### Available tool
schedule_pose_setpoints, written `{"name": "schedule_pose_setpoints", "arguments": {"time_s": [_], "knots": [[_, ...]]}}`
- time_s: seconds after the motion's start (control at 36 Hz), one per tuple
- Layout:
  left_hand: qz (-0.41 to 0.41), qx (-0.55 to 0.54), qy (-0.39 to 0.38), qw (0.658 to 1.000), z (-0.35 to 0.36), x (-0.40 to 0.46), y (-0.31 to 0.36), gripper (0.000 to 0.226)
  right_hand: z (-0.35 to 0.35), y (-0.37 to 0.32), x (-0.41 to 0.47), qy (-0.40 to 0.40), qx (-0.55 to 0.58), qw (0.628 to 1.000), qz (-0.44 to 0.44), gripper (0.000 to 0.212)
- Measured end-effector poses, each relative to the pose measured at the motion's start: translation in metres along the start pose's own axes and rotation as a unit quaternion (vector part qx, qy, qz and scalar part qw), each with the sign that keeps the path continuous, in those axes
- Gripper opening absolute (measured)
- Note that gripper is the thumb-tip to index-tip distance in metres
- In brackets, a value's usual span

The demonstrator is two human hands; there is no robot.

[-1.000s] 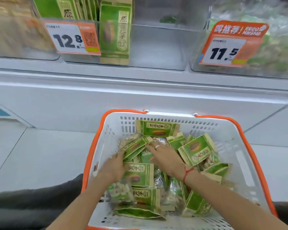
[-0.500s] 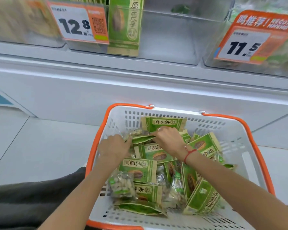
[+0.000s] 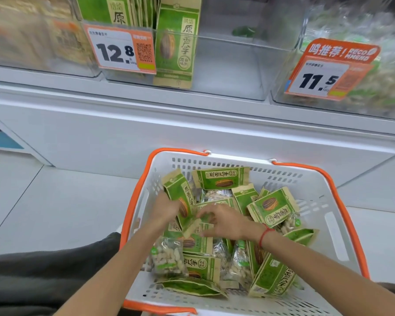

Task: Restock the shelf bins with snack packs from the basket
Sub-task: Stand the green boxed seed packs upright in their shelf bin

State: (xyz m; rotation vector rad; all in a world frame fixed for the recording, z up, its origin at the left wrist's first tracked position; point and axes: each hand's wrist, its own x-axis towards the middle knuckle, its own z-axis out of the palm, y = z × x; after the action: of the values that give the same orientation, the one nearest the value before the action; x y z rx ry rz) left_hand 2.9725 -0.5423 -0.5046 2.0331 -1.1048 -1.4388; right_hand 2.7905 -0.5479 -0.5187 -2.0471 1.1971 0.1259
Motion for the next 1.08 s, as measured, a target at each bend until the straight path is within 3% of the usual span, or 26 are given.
{"name": "schedule_pose_setpoints", "arguments": {"time_s": [0.11,0.22,0.31,0.39,0.47,0.56,0.72,0.83,0.92,1.03,1.08], "knots": [[0.08,0.167,0.031,0.982,-0.023,0.005,0.011,0.035,0.009,0.007,0.008,-0.011,-0.058,0.995,0.083,0.031],[0.092,0.269,0.076,0.956,-0.041,-0.002,0.029,0.037,0.027,0.002,0.021,-0.03,-0.116,0.992,0.049,0.051],[0.104,0.264,0.078,0.956,-0.051,0.001,0.034,0.04,0.04,-0.01,0.03,-0.071,-0.197,0.977,0.024,0.057],[0.11,0.187,0.062,0.974,-0.055,0.002,0.039,0.033,0.052,-0.023,0.039,-0.028,-0.208,0.976,0.059,0.052],[0.125,0.101,0.048,0.986,-0.053,0.001,0.037,0.024,0.058,-0.029,0.039,-0.005,-0.158,0.984,0.083,0.039],[0.123,0.021,0.025,0.992,-0.049,-0.001,0.037,0.033,0.051,-0.026,0.028,-0.011,-0.09,0.991,0.101,0.033],[0.113,-0.068,0.008,0.991,-0.045,-0.002,0.032,0.019,-0.019,0.006,-0.005,0.022,0.036,0.984,0.171,0.014],[0.113,-0.11,0.001,0.987,-0.036,-0.006,0.032,0.017,-0.083,0.027,-0.033,0.036,0.078,0.982,0.169,0.027],[0.095,-0.123,-0.011,0.988,-0.024,-0.01,0.033,0.024,-0.118,0.025,-0.056,0.052,0.197,0.97,0.129,0.024],[0.075,-0.131,-0.051,0.987,-0.013,-0.019,0.041,0.034,-0.129,0.008,-0.062,0.089,0.341,0.931,0.097,0.036],[0.082,-0.143,-0.055,0.985,-0.008,-0.026,0.048,0.036,-0.123,-0.001,-0.058,0.103,0.349,0.926,0.102,0.045]]}}
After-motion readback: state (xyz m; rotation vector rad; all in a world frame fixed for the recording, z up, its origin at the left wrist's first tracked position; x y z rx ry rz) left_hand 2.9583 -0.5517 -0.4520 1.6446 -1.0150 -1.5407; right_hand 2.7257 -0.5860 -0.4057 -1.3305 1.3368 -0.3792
